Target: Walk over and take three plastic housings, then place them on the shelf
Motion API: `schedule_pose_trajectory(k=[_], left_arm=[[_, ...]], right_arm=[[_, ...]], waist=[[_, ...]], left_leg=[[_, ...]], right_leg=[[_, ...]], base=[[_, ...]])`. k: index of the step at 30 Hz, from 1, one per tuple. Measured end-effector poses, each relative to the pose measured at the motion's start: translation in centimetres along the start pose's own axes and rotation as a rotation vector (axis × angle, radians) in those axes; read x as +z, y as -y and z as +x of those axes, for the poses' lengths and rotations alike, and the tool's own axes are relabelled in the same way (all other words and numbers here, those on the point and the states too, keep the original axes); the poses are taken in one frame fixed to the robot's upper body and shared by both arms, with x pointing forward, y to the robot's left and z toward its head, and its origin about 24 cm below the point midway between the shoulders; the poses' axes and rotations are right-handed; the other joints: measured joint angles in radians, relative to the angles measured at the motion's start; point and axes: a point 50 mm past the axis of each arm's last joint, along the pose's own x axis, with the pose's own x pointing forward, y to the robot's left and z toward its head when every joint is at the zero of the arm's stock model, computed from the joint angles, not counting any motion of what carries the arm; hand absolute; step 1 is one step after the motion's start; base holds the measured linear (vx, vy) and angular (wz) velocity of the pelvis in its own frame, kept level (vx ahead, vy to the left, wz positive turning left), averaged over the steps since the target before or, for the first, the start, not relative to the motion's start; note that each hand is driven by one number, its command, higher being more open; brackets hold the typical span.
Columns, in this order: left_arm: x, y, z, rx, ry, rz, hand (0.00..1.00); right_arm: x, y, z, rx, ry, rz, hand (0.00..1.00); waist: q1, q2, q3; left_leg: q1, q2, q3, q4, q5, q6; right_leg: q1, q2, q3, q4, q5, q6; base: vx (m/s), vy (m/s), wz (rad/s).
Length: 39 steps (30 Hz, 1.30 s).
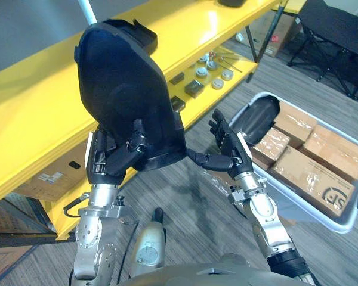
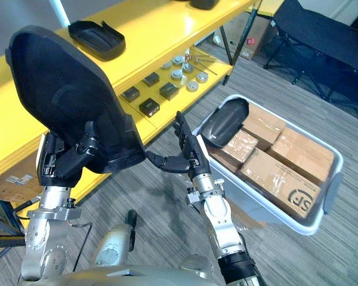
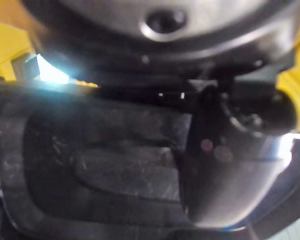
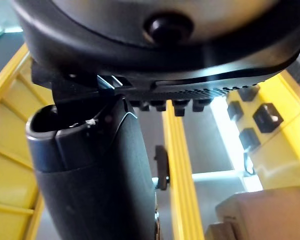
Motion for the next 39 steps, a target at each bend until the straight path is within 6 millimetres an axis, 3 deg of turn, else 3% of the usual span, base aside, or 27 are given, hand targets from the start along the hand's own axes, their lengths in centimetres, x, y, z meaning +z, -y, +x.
schedule_pose_trajectory(k=[2, 3, 4, 5, 6, 7, 8, 9, 10, 11, 13, 15, 17, 18, 19, 20, 21, 23, 24, 26, 28, 34, 35, 36, 37, 39], left_arm=[[0.4, -0.3, 0.0, 0.004, 0.013, 0.020, 0.00], [1.1, -0.8, 0.1, 0.015, 0.040, 0.043, 0.00], [1.4, -1.0, 0.0, 0.023, 0.049, 0.055, 0.00], [1.7, -1.7, -0.1, 0.047, 0.050, 0.089, 0.00], [1.9, -2.2, -0.5, 0.086, 0.041, 0.128, 0.00], [2.1, -2.7, -0.6, 0.112, 0.041, 0.155, 0.00], [2.3, -3.1, -0.6, 0.135, 0.046, 0.167, 0.00], [2.7, -3.6, -0.7, 0.175, 0.061, 0.183, 0.00], [3.2, -4.4, -0.7, 0.231, 0.080, 0.201, 0.00], [3.3, -4.7, -0.5, 0.245, 0.087, 0.209, 0.00], [3.2, -4.8, 1.3, 0.239, 0.124, 0.196, 0.00], [2.9, -4.7, 2.2, 0.209, 0.133, 0.177, 0.00], [3.2, -5.0, 2.2, 0.217, 0.142, 0.179, 0.00], [3.5, -5.4, 2.1, 0.226, 0.150, 0.182, 0.00], [3.5, -5.6, 2.1, 0.229, 0.148, 0.183, 0.00], [2.9, -5.6, 2.0, 0.229, 0.131, 0.168, 0.00], [2.3, -5.3, 1.9, 0.211, 0.107, 0.151, 0.00], [1.6, -4.6, 2.0, 0.169, 0.086, 0.116, 0.00], [1.4, -4.0, 2.2, 0.135, 0.084, 0.099, 0.00], [1.2, -3.1, 2.3, 0.081, 0.077, 0.082, 0.00], [1.0, -2.5, 2.4, 0.044, 0.068, 0.067, 0.00], [0.1, -1.9, 2.1, 0.024, -0.002, 0.041, 0.00], [0.0, -1.8, 2.1, 0.021, -0.007, 0.039, 0.00], [-0.3, -1.5, 2.2, 0.009, -0.021, 0.041, 0.00], [-0.5, -1.2, 2.1, -0.005, -0.030, 0.039, 0.00], [-0.7, -0.8, 2.2, -0.014, -0.037, 0.033, 0.00]], right_arm=[[0.1, -0.2, -0.1, -0.005, 0.009, 0.012, 1.00], [0.4, -0.3, -0.1, -0.005, 0.026, 0.016, 1.00], [0.5, -0.3, -0.2, -0.005, 0.034, 0.015, 1.00], [0.3, -0.5, -0.3, -0.010, 0.027, 0.027, 1.00], [0.2, -0.7, -0.3, -0.010, 0.028, 0.034, 1.00], [0.5, -0.8, -0.2, -0.008, 0.050, 0.033, 1.00], [0.8, -0.8, 0.1, -0.002, 0.070, 0.027, 1.00], [1.5, -0.8, 0.7, 0.013, 0.111, 0.009, 1.00], [2.8, -0.4, 1.7, 0.021, 0.189, -0.022, 1.00], [3.4, -0.3, 2.1, 0.007, 0.220, -0.027, 1.00], [6.0, 1.4, 2.8, -0.089, 0.335, -0.060, 1.00], [7.7, 3.3, 2.5, -0.155, 0.394, -0.120, 1.00], [9.3, 4.8, 2.4, -0.189, 0.450, -0.173, 1.00], [10.4, 5.6, 2.7, -0.208, 0.494, -0.203, 1.00], [10.8, 6.0, 2.8, -0.220, 0.509, -0.213, 1.00], [11.7, 7.0, 2.8, -0.248, 0.535, -0.246, 1.00], [12.1, 8.0, 2.5, -0.286, 0.544, -0.267, 1.00], [12.5, 9.2, 1.9, -0.354, 0.548, -0.291, 1.00], [12.5, 9.7, 1.5, -0.384, 0.548, -0.296, 1.00], [12.5, 10.0, 1.2, -0.418, 0.545, -0.325, 1.00], [12.2, 9.4, 1.0, -0.410, 0.543, -0.301, 1.00], [10.2, 8.9, -0.8, -0.432, 0.471, -0.256, 1.00], [10.0, 8.8, -0.9, -0.433, 0.464, -0.247, 1.00], [9.5, 8.8, -1.1, -0.431, 0.438, -0.234, 1.00], [9.0, 8.8, -1.4, -0.427, 0.406, -0.233, 1.00], [8.3, 8.8, -1.9, -0.416, 0.366, -0.203, 1.00]], waist=[[0.008, 0.001, -0.002], [0.008, -0.003, 0.000], [0.011, 0.003, 0.003], [0.007, -0.011, 0.005], [0.003, -0.008, 0.006], [0.005, 0.005, 0.013], [0.006, 0.009, 0.014], [0.008, 0.026, 0.020], [0.012, 0.053, 0.020], [0.011, 0.052, 0.020], [-0.022, 0.055, 0.019], [-0.045, 0.055, 0.019], [-0.046, 0.047, 0.010], [-0.046, 0.027, -0.002], [-0.045, 0.014, -0.008], [-0.054, 0.035, -0.020], [-0.058, 0.059, -0.034], [-0.072, 0.087, -0.045], [-0.077, 0.091, -0.047], [-0.060, 0.087, -0.047], [-0.045, 0.075, -0.053], [-0.068, 0.037, -0.065], [-0.071, 0.031, -0.064], [-0.075, 0.022, -0.059], [-0.075, 0.025, -0.056], [-0.081, 0.041, -0.041]], left_leg=[[-0.001, -0.004, 0.001, 0.000, -0.010, 0.008], [-0.032, -0.019, 0.011, 0.093, -0.072, 0.053], [-0.043, -0.022, 0.010, 0.121, -0.085, 0.047], [-0.019, -0.049, 0.013, 0.118, -0.100, 0.055], [0.025, -0.064, 0.002, 0.045, -0.091, 0.070], [0.065, -0.055, -0.021, -0.030, -0.077, 0.093], [0.087, -0.047, -0.033, -0.072, -0.067, 0.109], [0.111, -0.035, -0.056, -0.104, -0.051, 0.124], [0.119, -0.036, -0.101, -0.114, 0.011, 0.112], [0.119, -0.051, -0.113, -0.110, 0.007, 0.113], [0.124, -0.117, -0.229, -0.118, 0.010, 0.108], [0.146, -0.155, -0.319, -0.135, 0.015, 0.100], [0.162, -0.153, -0.350, -0.167, 0.016, 0.089], [0.157, -0.150, -0.327, -0.183, 0.011, 0.082], [0.159, -0.144, -0.295, -0.187, 0.016, 0.082], [0.118, -0.092, -0.168, -0.134, 0.002, 0.082], [0.083, -0.023, -0.026, -0.077, -0.024, 0.071], [0.097, 0.061, 0.165, -0.076, -0.020, 0.063], [0.125, 0.079, 0.207, -0.111, 0.005, 0.048], [0.186, 0.066, 0.222, -0.213, 0.060, 0.047], [0.216, 0.049, 0.219, -0.260, 0.076, 0.050], [0.268, 0.017, 0.241, -0.339, 0.100, 0.053], [0.262, 0.014, 0.248, -0.326, 0.091, 0.056], [0.215, 0.019, 0.254, -0.214, 0.031, 0.062], [0.152, 0.040, 0.257, -0.049, -0.048, 0.063], [0.099, 0.074, 0.222, 0.117, -0.106, 0.055]], right_leg=[[-0.045, -0.016, 0.009, 0.084, 0.041, -0.068], [-0.096, -0.046, 0.031, 0.185, 0.074, -0.122], [-0.117, -0.053, 0.051, 0.239, 0.089, -0.144], [-0.154, -0.080, 0.099, 0.311, 0.165, -0.148], [-0.188, -0.085, 0.127, 0.345, 0.258, -0.145], [-0.201, -0.059, 0.127, 0.347, 0.186, -0.115], [-0.211, -0.023, 0.123, 0.339, 0.129, -0.111], [-0.220, 0.033, 0.112, 0.306, 0.064, -0.112], [-0.231, 0.112, 0.118, 0.215, 0.005, -0.107], [-0.233, 0.133, 0.143, 0.168, -0.007, -0.109], [-0.259, 0.211, 0.302, 0.067, -0.007, -0.109], [-0.258, 0.225, 0.374, 0.050, 0.005, -0.089], [-0.234, 0.218, 0.347, -0.062, 0.027, -0.058], [-0.192, 0.206, 0.307, -0.187, 0.044, -0.042], [-0.172, 0.194, 0.298, -0.231, 0.107, -0.035], [-0.136, 0.187, 0.207, -0.256, 0.165, -0.027], [-0.097, 0.199, 0.133, -0.272, 0.160, -0.036], [-0.035, 0.211, 0.030, -0.284, 0.158, -0.039], [-0.013, 0.210, -0.008, -0.282, 0.157, -0.040], [0.008, 0.201, -0.020, -0.279, 0.156, -0.040], [0.020, 0.188, -0.018, -0.278, 0.152, -0.040], [0.020, 0.160, -0.001, -0.267, 0.133, -0.033], [0.015, 0.154, 0.007, -0.259, 0.123, -0.032], [0.011, 0.148, 0.021, -0.254, 0.108, -0.028], [0.004, 0.149, 0.047, -0.238, 0.081, -0.013], [-0.001, 0.163, 0.079, -0.195, 0.058, -0.007]], base=[[0.03, 0.135, 0.18], [0.08, 0.235, 0.12], [0.09, 0.259, 0.14], [0.09, 0.233, 0.21], [0.16, 0.161, 0.32], [0.18, 0.098, 0.31], [0.19, 0.046, 0.24], [0.15, 0.094, 0.19], [0.13, 0.118, 0.24], [0.09, 0.091, 0.64], [0.12, -0.049, 1.45], [0.12, -0.145, 1.68], [0.11, -0.255, 1.53], [0.10, -0.300, 1.40], [0.11, -0.281, 1.59], [0.13, -0.255, 1.73], [0.14, -0.224, 1.72], [0.13, -0.158, 1.55], [0.17, -0.092, 1.31], [0.14, -0.011, 0.53], [0.10, 0.025, 0.16], [0.02, 0.032, -0.06], [-0.04, 0.032, -0.20], [-0.06, 0.034, -0.37], [-0.07, 0.048, -0.42], [-0.10, 0.082, -0.43]])
